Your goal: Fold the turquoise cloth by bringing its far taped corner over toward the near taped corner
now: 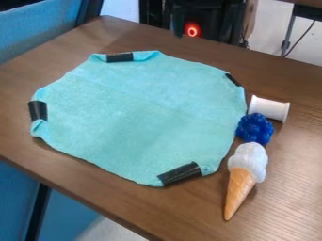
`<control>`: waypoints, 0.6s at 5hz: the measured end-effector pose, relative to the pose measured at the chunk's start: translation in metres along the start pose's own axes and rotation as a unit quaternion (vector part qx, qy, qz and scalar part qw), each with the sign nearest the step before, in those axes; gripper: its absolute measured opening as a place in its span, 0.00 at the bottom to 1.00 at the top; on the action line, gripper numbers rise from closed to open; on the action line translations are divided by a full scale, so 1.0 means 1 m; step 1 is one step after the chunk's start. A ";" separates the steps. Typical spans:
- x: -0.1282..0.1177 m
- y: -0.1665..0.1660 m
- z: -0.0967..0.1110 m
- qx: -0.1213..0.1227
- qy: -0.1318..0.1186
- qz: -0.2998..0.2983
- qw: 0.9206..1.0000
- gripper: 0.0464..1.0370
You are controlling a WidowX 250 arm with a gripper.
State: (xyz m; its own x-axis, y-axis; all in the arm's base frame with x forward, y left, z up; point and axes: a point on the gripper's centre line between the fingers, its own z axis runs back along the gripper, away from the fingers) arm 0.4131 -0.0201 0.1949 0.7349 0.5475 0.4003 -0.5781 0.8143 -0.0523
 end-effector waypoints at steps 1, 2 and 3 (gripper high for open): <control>-0.006 0.000 -0.015 0.011 0.017 -0.009 1.000 0.96; -0.002 0.017 -0.020 -0.003 0.022 -0.066 0.998 0.96; 0.017 0.042 -0.009 -0.059 -0.006 -0.111 0.992 0.96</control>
State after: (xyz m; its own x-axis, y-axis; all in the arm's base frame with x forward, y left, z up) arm 0.4048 0.0253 0.1918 0.8348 0.3507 0.4244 -0.3565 0.9318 -0.0688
